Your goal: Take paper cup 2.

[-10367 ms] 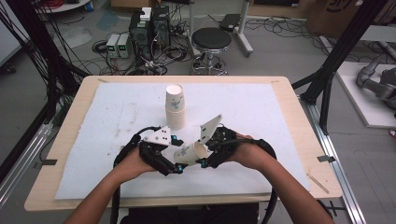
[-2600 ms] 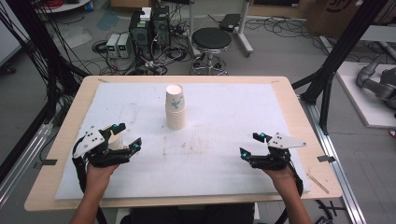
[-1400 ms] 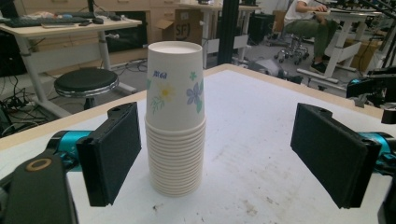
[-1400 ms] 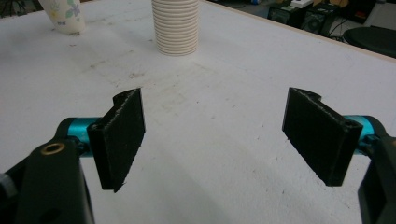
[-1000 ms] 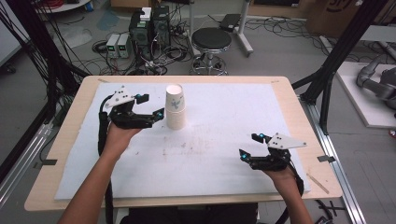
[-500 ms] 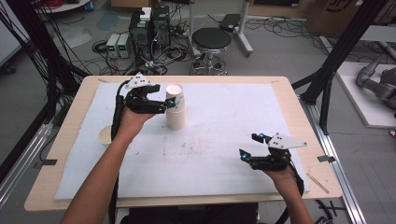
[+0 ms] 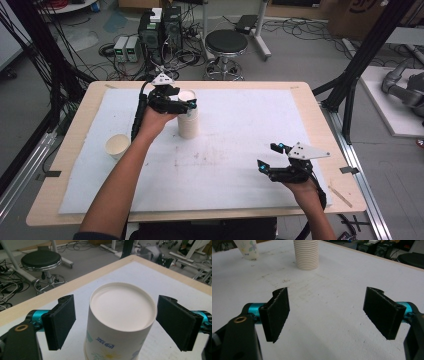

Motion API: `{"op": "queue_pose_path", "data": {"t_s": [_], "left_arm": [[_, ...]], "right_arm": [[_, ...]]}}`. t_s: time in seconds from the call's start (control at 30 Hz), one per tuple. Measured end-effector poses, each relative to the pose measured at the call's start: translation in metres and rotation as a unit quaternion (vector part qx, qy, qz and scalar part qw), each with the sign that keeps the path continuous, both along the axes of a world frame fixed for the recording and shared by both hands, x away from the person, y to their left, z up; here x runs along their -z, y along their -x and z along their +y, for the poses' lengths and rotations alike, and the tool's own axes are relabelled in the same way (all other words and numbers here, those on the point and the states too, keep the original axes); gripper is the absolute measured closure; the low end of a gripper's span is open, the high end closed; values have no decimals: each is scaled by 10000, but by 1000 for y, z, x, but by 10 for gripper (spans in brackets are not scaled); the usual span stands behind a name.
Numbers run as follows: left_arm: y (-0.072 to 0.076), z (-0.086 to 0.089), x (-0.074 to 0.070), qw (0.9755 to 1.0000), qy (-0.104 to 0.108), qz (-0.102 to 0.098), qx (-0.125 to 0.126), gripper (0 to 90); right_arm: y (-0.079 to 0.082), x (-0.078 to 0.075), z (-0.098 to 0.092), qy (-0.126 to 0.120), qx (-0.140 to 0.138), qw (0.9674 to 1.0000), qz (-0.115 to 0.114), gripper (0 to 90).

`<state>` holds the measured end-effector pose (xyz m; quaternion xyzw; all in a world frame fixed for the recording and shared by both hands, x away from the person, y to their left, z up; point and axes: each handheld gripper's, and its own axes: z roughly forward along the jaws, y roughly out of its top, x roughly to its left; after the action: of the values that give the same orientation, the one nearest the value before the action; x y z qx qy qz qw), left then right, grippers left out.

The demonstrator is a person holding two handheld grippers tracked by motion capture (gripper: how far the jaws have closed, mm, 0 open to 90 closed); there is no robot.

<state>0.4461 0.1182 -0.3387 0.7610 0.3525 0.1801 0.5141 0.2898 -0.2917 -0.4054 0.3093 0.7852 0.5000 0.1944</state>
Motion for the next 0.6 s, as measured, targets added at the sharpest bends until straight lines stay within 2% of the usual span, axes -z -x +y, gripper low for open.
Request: {"op": "queue_pose_path", "data": {"t_s": [0.13, 0.23, 0.5, 0.6], "left_arm": [[-2, -2, 3, 10000, 53, -20, 77, 277], [-3, -4, 3, 9999, 8, -75, 114, 332], [-2, -4, 2, 9998, -1, -115, 132, 338], [-1, -4, 0, 9998, 76, -158, 132, 339]], "right_arm": [[0, 0, -1, -11, 15, 10000, -4, 217], [0, 1, -2, -8, 23, 10000, 15, 217], [1, 0, -3, -41, 42, 10000, 15, 217], [2, -1, -3, -74, 35, 10000, 7, 217]]}}
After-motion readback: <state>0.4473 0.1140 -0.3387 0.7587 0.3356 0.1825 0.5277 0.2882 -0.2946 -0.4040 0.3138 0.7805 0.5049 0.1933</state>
